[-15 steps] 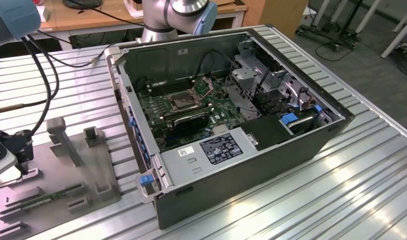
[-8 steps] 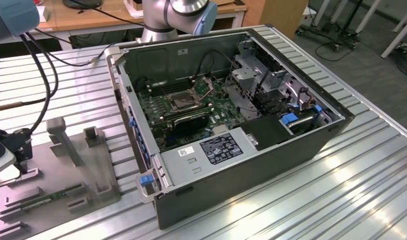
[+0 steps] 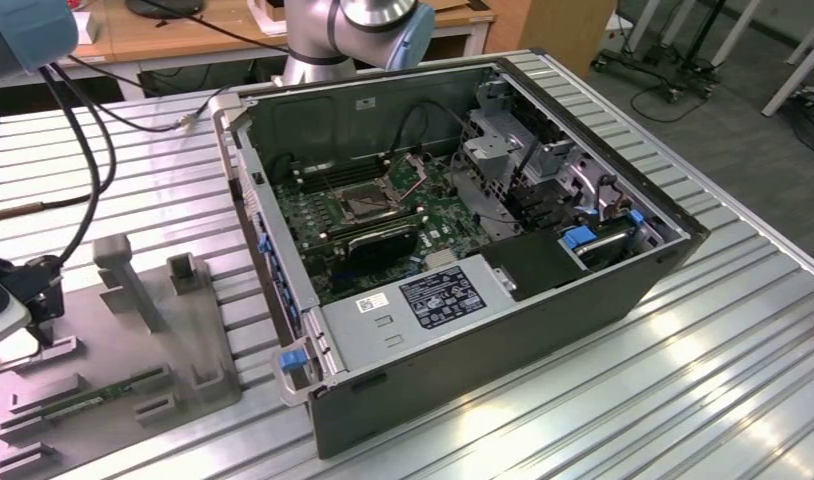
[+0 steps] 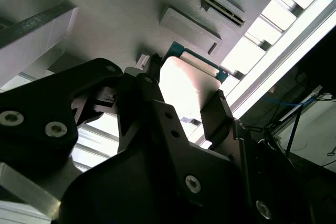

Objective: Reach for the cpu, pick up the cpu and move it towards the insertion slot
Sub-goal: 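Pick up the cpu and move it towards the insertion slot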

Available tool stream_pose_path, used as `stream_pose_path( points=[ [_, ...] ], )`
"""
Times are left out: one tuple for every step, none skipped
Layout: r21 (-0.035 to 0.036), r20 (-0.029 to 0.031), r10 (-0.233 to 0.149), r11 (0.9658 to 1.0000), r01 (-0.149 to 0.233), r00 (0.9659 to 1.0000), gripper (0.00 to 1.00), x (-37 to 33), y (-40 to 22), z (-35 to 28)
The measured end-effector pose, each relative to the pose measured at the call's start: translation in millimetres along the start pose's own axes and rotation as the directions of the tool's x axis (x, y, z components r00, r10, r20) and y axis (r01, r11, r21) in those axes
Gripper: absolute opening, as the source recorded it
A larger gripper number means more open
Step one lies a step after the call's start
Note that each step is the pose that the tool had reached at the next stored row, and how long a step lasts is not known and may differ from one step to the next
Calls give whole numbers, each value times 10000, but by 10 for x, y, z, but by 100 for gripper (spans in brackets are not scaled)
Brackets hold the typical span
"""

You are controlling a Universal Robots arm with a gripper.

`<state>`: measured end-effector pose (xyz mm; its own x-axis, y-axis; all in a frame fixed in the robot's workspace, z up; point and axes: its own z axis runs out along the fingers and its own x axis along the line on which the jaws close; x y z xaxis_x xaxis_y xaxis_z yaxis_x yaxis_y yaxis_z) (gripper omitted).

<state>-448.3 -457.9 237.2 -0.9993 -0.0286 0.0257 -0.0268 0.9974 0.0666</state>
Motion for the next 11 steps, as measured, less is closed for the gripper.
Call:
stream_pose_path(
  points=[
    [-2,3,-1,10000,1,10000,55,0,0,-5],
    [-1,1,-1,10000,1,10000,55,0,1,-14],
    [-2,3,0,10000,0,10000,55,0,2,-22],
    [-1,3,-1,10000,1,10000,55,0,2,-30],
    [-2,3,-1,10000,1,10000,55,1,3,-37],
    [-2,4,0,10000,0,10000,55,1,3,-42],
    [-2,5,-1,10000,1,10000,55,1,3,-46],
    [-4,7,-1,10000,1,10000,55,0,4,-48],
    [-4,6,-1,10000,1,10000,55,1,4,-50],
    [-1,3,-1,10000,1,10000,55,1,4,-55],
    [1,0,0,10000,0,10000,55,1,4,-63]
  ],
)
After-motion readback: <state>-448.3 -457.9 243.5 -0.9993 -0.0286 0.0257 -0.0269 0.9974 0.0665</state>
